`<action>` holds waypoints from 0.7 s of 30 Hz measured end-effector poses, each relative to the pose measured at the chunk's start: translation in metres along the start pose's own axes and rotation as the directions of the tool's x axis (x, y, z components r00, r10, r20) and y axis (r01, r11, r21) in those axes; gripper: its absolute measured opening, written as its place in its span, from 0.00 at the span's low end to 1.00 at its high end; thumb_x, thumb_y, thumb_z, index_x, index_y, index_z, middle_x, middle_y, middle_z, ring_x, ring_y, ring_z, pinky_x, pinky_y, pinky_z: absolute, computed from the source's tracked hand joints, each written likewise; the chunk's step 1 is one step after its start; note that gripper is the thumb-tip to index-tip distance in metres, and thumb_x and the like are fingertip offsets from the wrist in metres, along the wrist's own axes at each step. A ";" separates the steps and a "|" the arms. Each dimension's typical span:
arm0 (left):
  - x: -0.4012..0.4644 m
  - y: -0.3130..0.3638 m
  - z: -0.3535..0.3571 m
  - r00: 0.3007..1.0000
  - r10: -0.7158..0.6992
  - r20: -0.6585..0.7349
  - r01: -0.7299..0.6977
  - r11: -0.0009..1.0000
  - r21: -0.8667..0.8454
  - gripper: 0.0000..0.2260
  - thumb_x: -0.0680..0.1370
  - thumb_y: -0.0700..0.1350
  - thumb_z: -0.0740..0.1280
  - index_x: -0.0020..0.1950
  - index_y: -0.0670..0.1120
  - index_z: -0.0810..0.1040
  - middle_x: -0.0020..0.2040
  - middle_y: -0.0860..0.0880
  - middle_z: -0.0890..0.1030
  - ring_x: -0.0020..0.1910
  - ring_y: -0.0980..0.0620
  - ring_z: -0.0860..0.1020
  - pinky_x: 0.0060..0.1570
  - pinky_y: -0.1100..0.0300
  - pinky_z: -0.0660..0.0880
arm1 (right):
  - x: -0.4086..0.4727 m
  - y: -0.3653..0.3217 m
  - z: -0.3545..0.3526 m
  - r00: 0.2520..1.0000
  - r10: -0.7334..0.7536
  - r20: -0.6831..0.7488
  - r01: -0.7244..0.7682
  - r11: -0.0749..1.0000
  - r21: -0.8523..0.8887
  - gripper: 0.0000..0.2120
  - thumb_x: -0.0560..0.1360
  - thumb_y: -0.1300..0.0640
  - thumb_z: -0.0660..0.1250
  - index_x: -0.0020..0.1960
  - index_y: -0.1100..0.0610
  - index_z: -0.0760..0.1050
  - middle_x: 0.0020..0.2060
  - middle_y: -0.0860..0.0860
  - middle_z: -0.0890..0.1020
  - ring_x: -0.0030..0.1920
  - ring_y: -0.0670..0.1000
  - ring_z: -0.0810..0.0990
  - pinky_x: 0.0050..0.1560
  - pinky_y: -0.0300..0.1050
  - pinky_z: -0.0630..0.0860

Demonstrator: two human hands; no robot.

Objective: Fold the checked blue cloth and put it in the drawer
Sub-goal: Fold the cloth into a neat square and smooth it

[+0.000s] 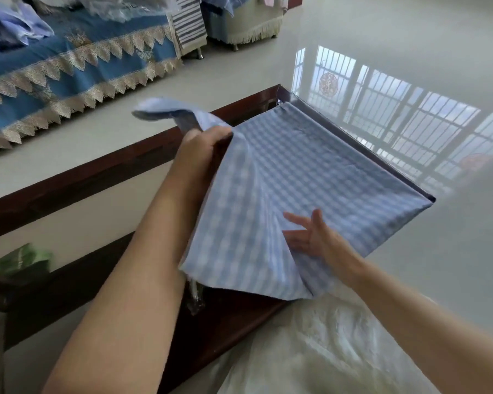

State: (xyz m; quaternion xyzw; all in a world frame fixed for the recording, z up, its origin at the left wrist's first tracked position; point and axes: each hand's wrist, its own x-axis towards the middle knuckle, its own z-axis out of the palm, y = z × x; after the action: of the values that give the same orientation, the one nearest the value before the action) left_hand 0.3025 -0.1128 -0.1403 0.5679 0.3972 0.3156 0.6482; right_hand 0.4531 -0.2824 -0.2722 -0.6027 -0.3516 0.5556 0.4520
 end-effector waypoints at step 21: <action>0.048 -0.148 0.057 0.889 0.239 -0.391 0.096 0.736 0.670 0.27 0.74 0.50 0.65 0.70 0.45 0.63 0.73 0.41 0.61 0.71 0.39 0.63 0.67 0.42 0.67 | -0.041 0.021 -0.059 0.601 0.240 -0.762 -0.120 0.970 0.211 0.09 0.76 0.67 0.54 0.48 0.62 0.73 0.43 0.60 0.79 0.37 0.56 0.79 0.33 0.48 0.79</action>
State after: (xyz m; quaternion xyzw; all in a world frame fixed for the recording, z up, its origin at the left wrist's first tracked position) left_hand 0.3693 -0.1218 -0.2921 0.6886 0.6005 0.2991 0.2751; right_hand 0.5043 -0.3365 -0.2792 -0.7837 -0.0178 0.3034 0.5416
